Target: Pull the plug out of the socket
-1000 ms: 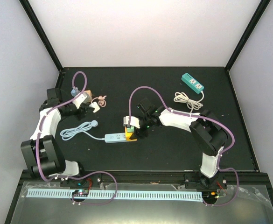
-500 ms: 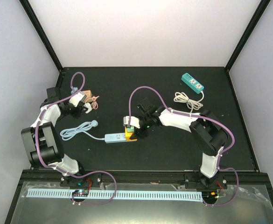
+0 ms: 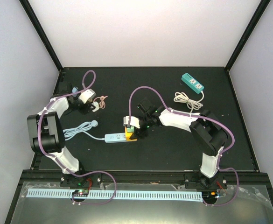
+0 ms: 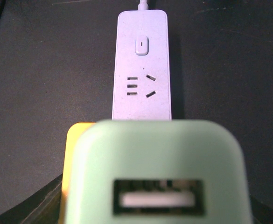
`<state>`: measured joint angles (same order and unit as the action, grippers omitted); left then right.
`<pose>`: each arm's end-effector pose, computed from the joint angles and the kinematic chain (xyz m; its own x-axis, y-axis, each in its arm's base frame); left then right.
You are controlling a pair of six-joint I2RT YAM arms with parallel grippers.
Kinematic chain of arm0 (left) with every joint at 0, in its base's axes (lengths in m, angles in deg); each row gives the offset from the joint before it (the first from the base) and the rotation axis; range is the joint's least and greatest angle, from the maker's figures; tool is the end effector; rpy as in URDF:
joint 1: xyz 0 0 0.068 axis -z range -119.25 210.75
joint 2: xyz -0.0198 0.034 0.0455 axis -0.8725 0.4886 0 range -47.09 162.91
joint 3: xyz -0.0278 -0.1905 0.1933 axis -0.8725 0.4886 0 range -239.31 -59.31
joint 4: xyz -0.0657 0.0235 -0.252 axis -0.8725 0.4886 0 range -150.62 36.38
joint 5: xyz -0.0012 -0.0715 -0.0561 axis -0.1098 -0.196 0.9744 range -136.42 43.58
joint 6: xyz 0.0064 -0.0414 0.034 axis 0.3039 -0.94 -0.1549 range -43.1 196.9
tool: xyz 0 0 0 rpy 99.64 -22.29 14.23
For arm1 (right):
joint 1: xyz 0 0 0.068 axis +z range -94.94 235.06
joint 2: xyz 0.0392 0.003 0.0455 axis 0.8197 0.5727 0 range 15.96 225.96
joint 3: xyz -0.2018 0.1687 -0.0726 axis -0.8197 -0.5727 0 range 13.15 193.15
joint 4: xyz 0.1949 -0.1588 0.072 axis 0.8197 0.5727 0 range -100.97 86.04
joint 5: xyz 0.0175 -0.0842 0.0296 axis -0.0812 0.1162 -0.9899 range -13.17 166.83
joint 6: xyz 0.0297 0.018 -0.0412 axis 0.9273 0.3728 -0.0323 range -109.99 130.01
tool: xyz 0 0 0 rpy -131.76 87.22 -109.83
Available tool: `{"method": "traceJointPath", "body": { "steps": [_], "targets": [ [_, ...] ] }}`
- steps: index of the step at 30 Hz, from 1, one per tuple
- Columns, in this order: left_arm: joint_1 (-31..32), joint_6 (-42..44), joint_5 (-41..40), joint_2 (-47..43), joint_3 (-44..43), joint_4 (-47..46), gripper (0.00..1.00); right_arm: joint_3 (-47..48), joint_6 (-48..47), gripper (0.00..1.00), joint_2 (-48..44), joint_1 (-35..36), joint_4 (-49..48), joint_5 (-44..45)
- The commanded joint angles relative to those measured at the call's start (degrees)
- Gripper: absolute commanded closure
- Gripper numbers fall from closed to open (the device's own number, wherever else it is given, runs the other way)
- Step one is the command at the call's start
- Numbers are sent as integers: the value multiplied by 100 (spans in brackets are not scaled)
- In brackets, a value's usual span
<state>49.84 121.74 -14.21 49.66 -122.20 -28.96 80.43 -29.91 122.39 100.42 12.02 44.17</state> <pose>0.3286 0.0440 0.1943 -0.5937 0.4931 -0.6360 0.6703 0.7402 -0.0518 0.2472 0.2777 0.1667 0.0218 -0.7468 -0.6647 -0.9940 -0.0876 0.0658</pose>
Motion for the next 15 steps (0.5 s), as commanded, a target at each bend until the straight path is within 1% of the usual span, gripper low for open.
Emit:
{"method": "traceJointPath", "body": {
  "steps": [1,6,15],
  "targets": [
    [292,-415,-11,378,-574,-47,84,-170,0,99,363,-20,110,761],
    [535,-559,-17,973,-1206,342,83,-196,-12,99,334,-27,110,736],
    [578,-753,-95,1958,-2305,1168,81,-197,-13,96,334,-27,118,718]
  ]
}}
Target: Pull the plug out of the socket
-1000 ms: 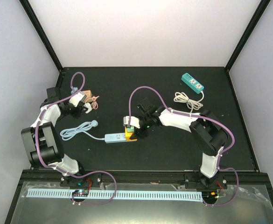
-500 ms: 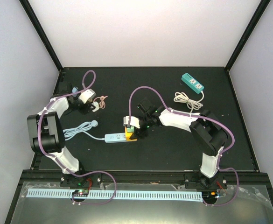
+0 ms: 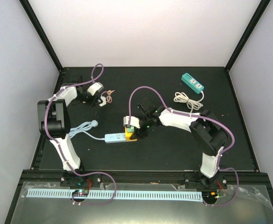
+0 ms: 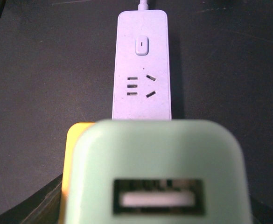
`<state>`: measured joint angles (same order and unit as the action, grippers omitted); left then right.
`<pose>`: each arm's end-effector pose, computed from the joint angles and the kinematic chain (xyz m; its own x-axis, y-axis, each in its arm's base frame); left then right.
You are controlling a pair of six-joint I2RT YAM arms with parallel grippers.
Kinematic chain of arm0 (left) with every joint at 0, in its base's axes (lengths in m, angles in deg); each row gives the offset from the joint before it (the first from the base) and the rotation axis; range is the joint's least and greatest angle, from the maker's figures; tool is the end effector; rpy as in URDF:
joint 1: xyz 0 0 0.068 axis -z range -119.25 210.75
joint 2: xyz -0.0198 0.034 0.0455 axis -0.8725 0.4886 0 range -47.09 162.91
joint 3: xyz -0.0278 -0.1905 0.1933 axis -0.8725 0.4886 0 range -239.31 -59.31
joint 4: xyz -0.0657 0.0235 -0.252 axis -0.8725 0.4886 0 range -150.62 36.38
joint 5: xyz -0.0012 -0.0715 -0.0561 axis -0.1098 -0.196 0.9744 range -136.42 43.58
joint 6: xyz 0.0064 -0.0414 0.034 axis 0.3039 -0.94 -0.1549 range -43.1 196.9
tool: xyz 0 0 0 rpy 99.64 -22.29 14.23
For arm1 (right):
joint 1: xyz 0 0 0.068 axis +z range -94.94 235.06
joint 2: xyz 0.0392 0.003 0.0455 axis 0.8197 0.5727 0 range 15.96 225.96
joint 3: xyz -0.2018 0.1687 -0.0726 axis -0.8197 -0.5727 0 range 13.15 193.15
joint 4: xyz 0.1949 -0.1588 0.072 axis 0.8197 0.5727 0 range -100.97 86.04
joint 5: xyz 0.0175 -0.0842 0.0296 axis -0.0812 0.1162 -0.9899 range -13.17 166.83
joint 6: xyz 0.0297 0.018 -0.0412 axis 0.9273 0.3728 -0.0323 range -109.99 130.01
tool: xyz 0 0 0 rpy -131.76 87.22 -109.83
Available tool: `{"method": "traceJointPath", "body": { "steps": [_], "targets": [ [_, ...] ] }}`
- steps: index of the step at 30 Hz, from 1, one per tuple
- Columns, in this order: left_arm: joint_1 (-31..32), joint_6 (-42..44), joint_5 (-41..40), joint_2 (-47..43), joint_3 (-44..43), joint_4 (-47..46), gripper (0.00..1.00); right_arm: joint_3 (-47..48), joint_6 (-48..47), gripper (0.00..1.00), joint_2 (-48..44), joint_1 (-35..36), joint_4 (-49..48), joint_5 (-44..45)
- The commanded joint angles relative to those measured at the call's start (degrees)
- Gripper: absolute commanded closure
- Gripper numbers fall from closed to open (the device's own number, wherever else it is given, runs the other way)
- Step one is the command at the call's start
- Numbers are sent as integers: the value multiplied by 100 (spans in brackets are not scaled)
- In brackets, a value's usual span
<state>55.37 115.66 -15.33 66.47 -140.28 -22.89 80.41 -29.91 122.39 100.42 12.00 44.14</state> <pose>0.3993 0.0191 0.1758 -0.6729 0.4750 -0.5671 0.6592 0.7328 -0.1684 0.2472 0.2777 0.1667 0.0218 -0.7466 -0.6649 -0.9939 -0.0879 0.0661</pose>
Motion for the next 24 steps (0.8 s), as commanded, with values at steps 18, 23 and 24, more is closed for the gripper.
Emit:
{"method": "traceJointPath", "body": {
  "steps": [18,23,24],
  "targets": [
    [-15,-497,601,-676,-158,304,22,-291,7,72,231,-27,-1,666],
    [-23,-484,709,-1169,210,246,15,-280,61,52,211,-27,-26,657],
    [-17,-449,757,-1267,278,257,16,-274,72,48,199,-25,-28,667]
  ]
}}
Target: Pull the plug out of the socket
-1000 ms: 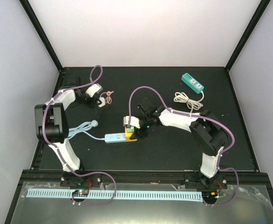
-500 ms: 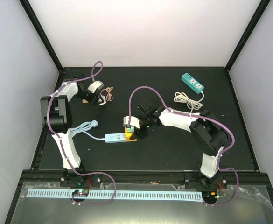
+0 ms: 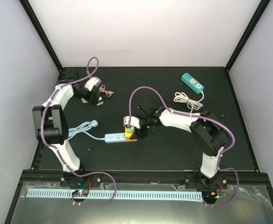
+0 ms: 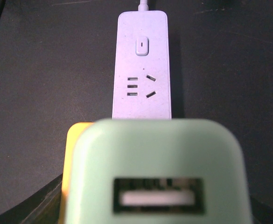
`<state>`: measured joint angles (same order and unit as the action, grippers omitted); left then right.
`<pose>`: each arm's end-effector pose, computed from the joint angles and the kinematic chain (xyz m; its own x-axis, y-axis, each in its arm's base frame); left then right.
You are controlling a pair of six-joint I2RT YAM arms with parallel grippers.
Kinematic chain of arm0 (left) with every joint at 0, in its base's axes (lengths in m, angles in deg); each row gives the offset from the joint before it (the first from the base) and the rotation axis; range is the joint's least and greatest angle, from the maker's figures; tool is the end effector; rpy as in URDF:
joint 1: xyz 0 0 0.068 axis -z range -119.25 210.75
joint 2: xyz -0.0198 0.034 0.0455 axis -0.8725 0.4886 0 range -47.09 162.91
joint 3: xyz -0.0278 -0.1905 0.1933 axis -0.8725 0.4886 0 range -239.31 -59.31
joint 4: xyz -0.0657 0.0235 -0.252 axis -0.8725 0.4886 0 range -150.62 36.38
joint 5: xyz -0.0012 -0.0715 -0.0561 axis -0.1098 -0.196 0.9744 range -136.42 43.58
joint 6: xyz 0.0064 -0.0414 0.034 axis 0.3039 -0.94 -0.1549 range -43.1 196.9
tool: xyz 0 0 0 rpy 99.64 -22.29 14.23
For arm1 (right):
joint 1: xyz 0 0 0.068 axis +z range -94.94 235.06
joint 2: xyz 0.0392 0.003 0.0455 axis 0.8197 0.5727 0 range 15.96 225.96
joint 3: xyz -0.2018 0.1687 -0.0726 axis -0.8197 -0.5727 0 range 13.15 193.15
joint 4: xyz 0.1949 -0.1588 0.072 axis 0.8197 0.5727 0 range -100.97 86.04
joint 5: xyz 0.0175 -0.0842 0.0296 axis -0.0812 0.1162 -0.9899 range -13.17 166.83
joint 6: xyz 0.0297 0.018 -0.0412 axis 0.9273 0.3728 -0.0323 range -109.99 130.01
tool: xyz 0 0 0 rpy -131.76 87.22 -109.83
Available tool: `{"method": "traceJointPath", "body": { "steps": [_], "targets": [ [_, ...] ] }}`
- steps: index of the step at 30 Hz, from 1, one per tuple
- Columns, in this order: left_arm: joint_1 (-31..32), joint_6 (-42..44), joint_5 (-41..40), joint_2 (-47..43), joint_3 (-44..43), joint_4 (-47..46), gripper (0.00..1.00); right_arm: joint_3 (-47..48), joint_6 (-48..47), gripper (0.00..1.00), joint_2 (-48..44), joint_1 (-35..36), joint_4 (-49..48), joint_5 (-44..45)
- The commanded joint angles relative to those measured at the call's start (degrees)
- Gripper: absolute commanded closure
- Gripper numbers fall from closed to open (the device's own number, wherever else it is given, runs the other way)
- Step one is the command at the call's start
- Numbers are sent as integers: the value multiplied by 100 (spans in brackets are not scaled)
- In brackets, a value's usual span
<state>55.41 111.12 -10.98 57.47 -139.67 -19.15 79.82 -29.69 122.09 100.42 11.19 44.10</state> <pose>0.3771 0.0145 0.2295 -0.6590 0.3984 -0.6379 0.6442 0.7368 -0.2053 0.2464 0.2769 0.1663 0.0222 -0.7423 -0.6697 -0.9944 -0.0858 0.0622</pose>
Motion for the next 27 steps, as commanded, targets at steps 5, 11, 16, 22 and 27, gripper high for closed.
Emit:
{"method": "traceJointPath", "body": {
  "steps": [5,11,16,22,27],
  "targets": [
    [-13,396,963,-1009,892,-136,15,-233,122,37,135,-26,4,616],
    [182,688,1653,-1910,1975,-528,17,-317,200,27,3,-21,-165,458],
    [454,815,1703,-2418,2664,-1010,17,-479,234,16,-218,-34,-418,299],
    [618,918,1772,-2646,2983,-1211,17,-806,319,12,-591,-96,-988,114],
    [857,1115,1723,-2858,3197,-1275,17,-1060,443,10,-723,-398,-1406,-496]
  ]
}}
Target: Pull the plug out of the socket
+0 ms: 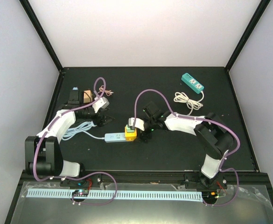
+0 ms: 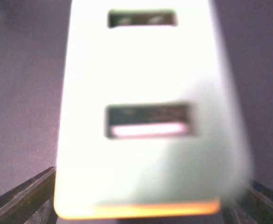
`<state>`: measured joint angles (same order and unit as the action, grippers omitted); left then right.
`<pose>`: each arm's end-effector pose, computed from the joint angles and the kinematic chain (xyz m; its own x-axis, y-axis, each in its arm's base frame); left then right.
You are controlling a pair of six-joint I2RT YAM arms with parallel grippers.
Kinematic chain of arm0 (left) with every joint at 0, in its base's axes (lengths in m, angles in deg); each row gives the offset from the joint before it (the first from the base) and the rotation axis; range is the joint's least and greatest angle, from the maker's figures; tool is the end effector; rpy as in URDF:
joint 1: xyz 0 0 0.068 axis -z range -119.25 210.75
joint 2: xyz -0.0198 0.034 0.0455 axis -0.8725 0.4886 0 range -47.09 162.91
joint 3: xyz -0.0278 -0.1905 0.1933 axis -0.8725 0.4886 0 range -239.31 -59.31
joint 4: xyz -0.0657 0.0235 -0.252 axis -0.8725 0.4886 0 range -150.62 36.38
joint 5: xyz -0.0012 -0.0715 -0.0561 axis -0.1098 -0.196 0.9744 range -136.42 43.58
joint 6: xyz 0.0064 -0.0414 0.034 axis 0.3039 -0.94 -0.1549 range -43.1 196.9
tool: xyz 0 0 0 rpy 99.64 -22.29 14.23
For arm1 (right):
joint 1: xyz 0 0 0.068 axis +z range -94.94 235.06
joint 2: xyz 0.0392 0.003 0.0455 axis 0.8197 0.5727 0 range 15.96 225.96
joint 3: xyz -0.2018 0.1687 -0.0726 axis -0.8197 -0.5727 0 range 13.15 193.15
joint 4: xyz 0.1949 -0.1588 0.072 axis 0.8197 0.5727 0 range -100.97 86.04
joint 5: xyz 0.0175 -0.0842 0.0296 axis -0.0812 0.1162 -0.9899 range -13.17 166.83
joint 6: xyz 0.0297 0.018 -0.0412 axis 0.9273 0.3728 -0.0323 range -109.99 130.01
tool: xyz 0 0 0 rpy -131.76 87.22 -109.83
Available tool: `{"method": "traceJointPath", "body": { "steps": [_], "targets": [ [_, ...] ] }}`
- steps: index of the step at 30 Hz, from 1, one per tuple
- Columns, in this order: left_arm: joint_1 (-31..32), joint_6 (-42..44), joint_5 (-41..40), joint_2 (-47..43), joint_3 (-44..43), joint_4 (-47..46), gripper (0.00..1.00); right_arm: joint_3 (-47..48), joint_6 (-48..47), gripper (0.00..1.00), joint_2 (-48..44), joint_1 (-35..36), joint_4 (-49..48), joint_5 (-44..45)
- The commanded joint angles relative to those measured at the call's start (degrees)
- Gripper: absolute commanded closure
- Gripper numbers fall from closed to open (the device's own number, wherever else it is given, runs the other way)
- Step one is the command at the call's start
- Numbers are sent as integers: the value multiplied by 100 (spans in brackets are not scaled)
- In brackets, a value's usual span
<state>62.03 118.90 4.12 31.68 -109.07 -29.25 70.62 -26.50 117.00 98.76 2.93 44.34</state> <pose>0.2589 -0.0333 0.2221 -0.3811 0.4338 -0.8165 0.8756 0.4529 -0.1681 0.2366 0.2525 0.1596 -0.0188 -0.7122 -0.7018 -0.9989 -0.0168 0.0439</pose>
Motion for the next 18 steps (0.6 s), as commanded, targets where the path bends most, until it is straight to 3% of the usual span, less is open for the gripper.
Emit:
{"method": "traceJointPath", "body": {
  "steps": [1,8,18],
  "targets": [
    [248,359,223,-335,187,-302,17,-198,134,10,-239,-271,-676,-633],
    [793,444,333,-776,660,-850,19,-592,219,12,-279,-405,-1305,-1389],
    [1584,509,112,-839,906,-1197,23,-1086,521,17,-301,-397,-2377,-1717]
  ]
}}
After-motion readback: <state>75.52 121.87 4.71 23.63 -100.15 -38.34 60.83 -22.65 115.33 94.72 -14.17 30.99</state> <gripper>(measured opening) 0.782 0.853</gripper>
